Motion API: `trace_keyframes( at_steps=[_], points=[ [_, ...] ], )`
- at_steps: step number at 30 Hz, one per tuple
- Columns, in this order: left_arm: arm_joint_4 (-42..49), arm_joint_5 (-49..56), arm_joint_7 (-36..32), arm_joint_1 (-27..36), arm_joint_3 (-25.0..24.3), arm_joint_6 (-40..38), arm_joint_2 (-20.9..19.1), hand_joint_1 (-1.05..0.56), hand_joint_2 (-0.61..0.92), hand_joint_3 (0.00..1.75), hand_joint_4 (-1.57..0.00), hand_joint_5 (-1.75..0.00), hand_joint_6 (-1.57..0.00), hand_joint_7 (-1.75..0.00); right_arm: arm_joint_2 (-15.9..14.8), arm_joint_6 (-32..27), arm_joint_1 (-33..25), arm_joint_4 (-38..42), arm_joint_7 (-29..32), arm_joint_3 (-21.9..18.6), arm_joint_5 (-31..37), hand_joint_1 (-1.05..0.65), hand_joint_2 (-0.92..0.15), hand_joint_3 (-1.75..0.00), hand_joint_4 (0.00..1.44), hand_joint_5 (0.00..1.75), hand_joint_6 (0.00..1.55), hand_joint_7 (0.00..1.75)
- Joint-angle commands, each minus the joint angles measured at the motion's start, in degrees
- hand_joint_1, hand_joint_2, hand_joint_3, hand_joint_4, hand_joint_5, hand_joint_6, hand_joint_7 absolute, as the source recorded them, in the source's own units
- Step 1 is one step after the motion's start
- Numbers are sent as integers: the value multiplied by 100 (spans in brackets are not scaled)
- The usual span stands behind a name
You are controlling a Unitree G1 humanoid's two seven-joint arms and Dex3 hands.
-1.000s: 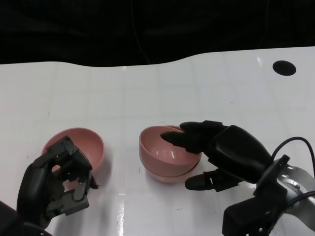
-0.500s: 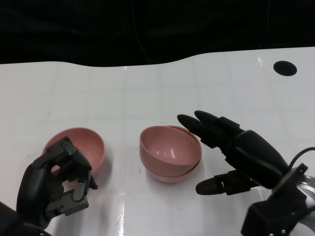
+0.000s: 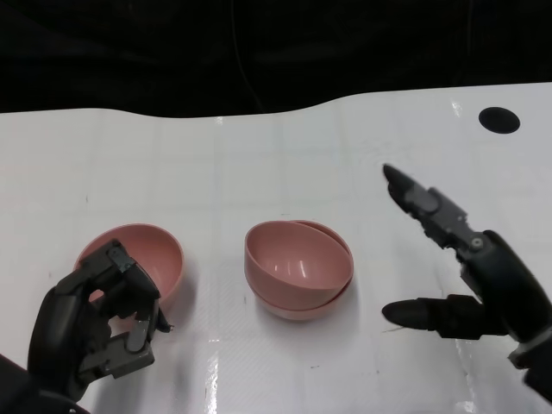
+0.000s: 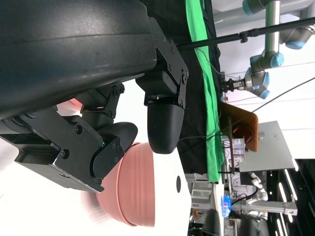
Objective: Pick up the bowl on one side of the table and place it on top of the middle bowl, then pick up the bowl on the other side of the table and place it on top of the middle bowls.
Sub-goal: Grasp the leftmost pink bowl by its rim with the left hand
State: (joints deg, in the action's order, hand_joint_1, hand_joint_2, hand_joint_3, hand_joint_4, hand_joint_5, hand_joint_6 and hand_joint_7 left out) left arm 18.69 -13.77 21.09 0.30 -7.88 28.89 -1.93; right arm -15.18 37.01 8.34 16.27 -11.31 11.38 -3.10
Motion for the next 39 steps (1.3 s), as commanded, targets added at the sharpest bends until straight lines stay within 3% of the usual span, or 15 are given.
trace_keyframes(
  at_steps=[1,7,11,19,23,26,27,28,31,33,34,35,37,39],
  points=[
    [-7,-18,-43,-8,-57,22,-83,3,62,121,-73,-175,-62,-168,41,-101,-161,-116,-243,-307,-414,-43,-79,-1,6,3,1,1],
    [-14,-48,-3,13,-81,14,-100,2,61,121,-71,-175,-62,-168,134,-105,-246,-79,-491,-824,-816,-24,-81,0,42,11,22,3],
    [-7,-31,-15,19,-87,28,-113,0,61,121,-70,-175,-61,-168,150,-72,-259,-63,-626,-1091,-938,-20,-85,-1,66,16,43,7],
    [-23,-66,-9,12,-97,-4,-108,0,60,121,-70,-175,-62,-167,389,452,-312,374,-427,-1677,-873,-11,-92,-17,117,20,104,9],
    [-33,-62,-22,4,-107,-36,-128,1,60,121,-71,-175,-62,-166,415,445,-375,451,-494,-1797,-917,-8,-92,-25,128,22,118,10],
    [6,-126,29,-34,-127,-24,-140,3,61,121,-72,-175,-63,-166,412,340,-462,431,-649,-1851,-1072,-6,-92,-31,132,31,125,10],
    [5,-135,28,-40,-130,-32,-140,3,61,121,-72,-175,-63,-166,404,321,-497,434,-730,-1870,-1150,-5,-92,-32,126,46,127,8],
    [-3,-123,16,-40,-127,-36,-141,3,61,121,-72,-175,-63,-166,384,308,-533,445,-833,-1882,-1228,-5,-92,-35,114,74,130,7],
    [-9,-38,-31,-33,-114,-3,-146,3,61,121,-73,-175,-63,-166,336,325,-601,482,-1066,-1915,-1322,-3,-92,-42,102,106,132,8],
    [6,-6,-37,-38,-110,20,-151,3,61,121,-73,-175,-63,-166,340,340,-629,482,-1108,-1941,-1297,-2,-92,-48,94,125,120,37],
    [17,-15,-19,-44,-109,22,-154,3,61,121,-73,-175,-63,-166,355,340,-639,470,-1084,-1956,-1261,-2,-91,-51,91,135,105,72],
    [27,-24,-6,-50,-110,27,-153,3,61,122,-72,-175,-63,-166,368,346,-643,470,-1071,-1969,-1244,-2,-91,-53,90,140,97,91],
    [24,-54,19,-47,-113,20,-152,3,61,122,-72,-175,-63,-166,403,381,-634,503,-1103,-1992,-1290,-2,-91,-55,88,147,88,109],
    [20,-69,35,-45,-114,22,-158,3,61,122,-72,-175,-63,-166,433,388,-627,527,-1132,-2015,-1326,-2,-91,-56,88,152,84,117]
  ],
)
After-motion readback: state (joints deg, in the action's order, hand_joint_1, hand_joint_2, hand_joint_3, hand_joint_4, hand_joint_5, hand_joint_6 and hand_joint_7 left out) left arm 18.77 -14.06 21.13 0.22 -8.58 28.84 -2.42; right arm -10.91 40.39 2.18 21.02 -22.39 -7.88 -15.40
